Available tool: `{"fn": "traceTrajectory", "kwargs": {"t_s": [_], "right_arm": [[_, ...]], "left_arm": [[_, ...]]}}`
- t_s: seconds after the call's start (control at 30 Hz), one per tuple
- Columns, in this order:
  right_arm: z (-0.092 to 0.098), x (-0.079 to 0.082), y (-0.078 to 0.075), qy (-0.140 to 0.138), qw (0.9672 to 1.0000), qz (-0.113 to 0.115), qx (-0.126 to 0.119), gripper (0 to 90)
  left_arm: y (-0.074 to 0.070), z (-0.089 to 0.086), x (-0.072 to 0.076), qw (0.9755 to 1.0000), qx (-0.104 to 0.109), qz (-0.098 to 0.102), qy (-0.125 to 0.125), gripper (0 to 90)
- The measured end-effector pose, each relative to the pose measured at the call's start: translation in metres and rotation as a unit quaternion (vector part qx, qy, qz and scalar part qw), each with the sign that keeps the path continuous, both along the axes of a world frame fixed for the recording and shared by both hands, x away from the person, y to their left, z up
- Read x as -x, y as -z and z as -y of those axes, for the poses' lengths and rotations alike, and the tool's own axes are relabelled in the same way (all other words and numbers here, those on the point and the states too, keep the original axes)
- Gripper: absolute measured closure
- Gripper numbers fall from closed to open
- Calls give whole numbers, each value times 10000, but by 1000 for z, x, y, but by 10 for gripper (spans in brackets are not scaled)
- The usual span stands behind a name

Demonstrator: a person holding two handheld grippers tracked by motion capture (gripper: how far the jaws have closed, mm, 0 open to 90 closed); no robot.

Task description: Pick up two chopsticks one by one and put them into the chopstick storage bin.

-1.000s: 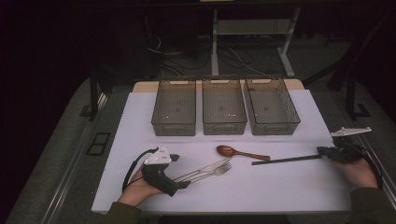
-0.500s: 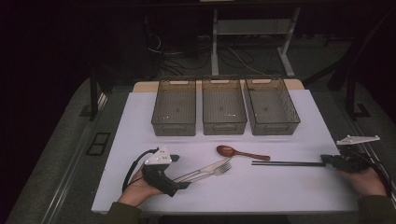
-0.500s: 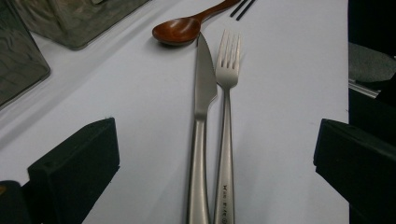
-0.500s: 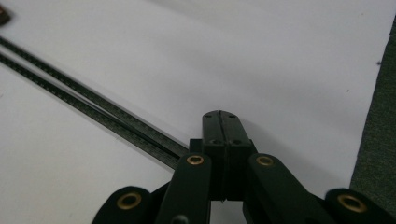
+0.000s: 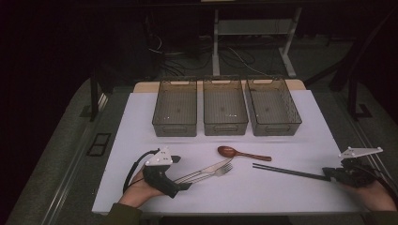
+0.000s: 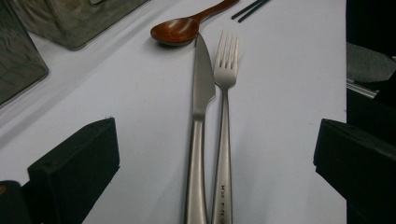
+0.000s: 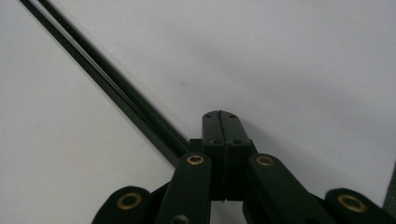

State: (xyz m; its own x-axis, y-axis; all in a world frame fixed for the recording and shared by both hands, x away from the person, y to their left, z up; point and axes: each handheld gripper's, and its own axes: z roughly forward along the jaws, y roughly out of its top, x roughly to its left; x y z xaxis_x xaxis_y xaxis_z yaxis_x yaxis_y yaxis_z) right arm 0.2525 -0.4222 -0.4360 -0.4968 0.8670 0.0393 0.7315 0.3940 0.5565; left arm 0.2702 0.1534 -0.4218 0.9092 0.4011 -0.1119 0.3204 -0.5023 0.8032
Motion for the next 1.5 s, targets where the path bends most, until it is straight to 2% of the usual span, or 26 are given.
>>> {"fn": "traceTrajectory", "kwargs": {"t_s": [0.13, 0.3, 0.5, 0.7, 0.83, 0.93, 1.03, 1.17, 1.37, 1.5], "right_arm": [[-2, 4, 0, -36, 10000, -11, 13, 900], [0, 0, -5, -73, 9998, 103, -152, 894], [-10, 1, -16, -362, 9982, 272, -390, 791], [-31, 1, -23, -804, 9950, 311, -502, 696], [-47, 0, -25, -1199, 9910, 358, -467, 701], [-57, 1, -24, -1541, 9868, 285, -398, 734], [-61, 3, -21, -1764, 9837, 220, -271, 760], [-57, 4, -14, -1853, 9823, 184, -213, 775], [-49, 1, -5, -1922, 9809, 125, -267, 788], [-48, -1, 1, -2100, 9773, 78, -281, 800]], "left_arm": [[0, 0, 0, 10000, 4, -6, -4, 0], [0, -1, -1, 10000, 17, -11, -19, 0], [0, -1, -1, 10000, 22, -14, -31, 0], [0, -1, -1, 10000, 33, -5, -39, 0], [0, -2, -1, 10000, 12, 4, -24, 0], [0, -2, -1, 10000, 14, 2, -23, 0], [0, -1, -1, 10000, 5, 4, -3, 0], [0, -1, -1, 10000, -6, -4, 2, 0], [0, 0, -1, 10000, -5, -12, 5, 0], [0, 0, -1, 10000, -7, -12, 10, 0]]}}
